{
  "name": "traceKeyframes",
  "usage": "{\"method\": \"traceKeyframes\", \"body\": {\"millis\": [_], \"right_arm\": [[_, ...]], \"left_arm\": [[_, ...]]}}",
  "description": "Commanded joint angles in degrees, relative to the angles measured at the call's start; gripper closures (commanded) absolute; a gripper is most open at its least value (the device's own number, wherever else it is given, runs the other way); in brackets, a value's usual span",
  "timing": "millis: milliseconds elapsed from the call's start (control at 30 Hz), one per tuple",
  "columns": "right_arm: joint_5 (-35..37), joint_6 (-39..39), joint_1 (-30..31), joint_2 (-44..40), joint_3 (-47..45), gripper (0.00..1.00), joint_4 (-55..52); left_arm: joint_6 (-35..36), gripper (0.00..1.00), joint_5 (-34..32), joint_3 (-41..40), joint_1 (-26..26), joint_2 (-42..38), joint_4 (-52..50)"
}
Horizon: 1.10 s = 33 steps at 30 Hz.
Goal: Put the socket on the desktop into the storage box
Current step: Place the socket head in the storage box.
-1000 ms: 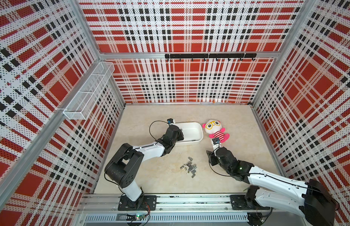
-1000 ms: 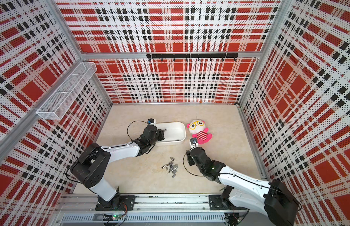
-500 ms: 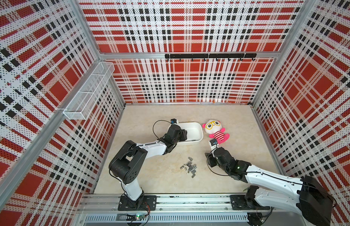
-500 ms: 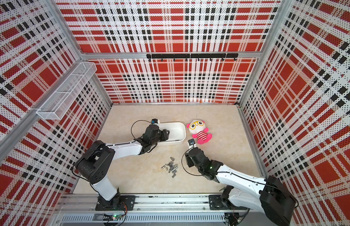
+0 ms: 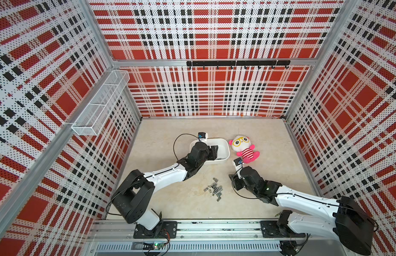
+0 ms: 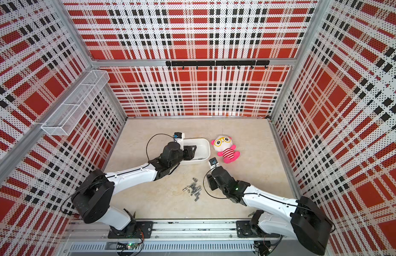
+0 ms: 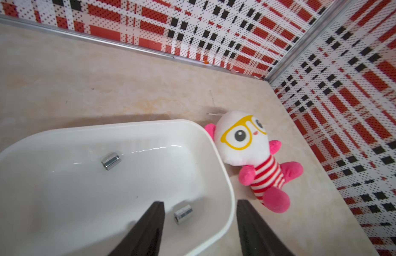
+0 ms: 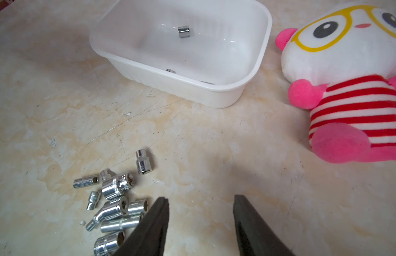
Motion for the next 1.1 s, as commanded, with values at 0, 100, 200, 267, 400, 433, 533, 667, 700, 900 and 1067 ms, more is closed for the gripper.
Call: {"method": "traceKeyframes", "body": {"millis": [0,100,200,267,400,433,533,667,700,900,1067], "right_arm": [[-1.05,-0.76,0.67,1.61,1.87,0.47,1.33],[-2.28,-0.76,0.85,3.46,2.49,0.47,2.08],[-2.79,-1.09,1.07,5.3,2.91,0.47,2.97],[-3.09,-1.18,1.03,6.92,3.47,0.48,3.4],[-5.62,-1.44,1.16,10.69,4.97,0.49,4.49],[-6.24,-1.46,1.16,11.47,5.31,0.5,4.74],[-8.52,-1.48,1.25,13.59,6.4,0.51,6.29],[-11.86,-1.61,1.33,17.81,8.75,0.54,7.49],[-12.4,-1.64,1.42,18.81,9.32,0.55,7.32],[-12.31,-2.3,2.63,22.89,11.58,0.58,6.32],[-11.65,-2.56,3.43,24.91,12.82,0.61,5.13]], "left_arm": [[-3.47,0.43,-1.7,-3.08,-2.56,-4.62,-2.12],[-7.63,0.46,1.56,-7.09,-3.23,-8.7,-3.63],[-5.85,0.47,-4.57,-14.08,-5.8,-14.18,-5.05],[-4.69,0.47,-9.48,-18.62,-6.3,-18.12,-6.64],[-6.5,0.45,-20.02,-25.58,-8.42,-24.95,-5.43],[-5.61,0.45,-19.2,-26.99,-8.94,-25.74,-2.56],[-6.56,0.45,-17.84,-28.1,-8.85,-25.18,0.44],[-4.8,0.47,-17.24,-24.53,-8.76,-21.02,-3.03],[-4.73,0.47,-17.0,-23.74,-8.67,-20.13,-3.6],[-4.11,0.48,-14.21,-21.59,-8.47,-15.77,-4.16],[-3.75,0.49,-13.74,-20.02,-8.41,-13.64,-5.6]]}}
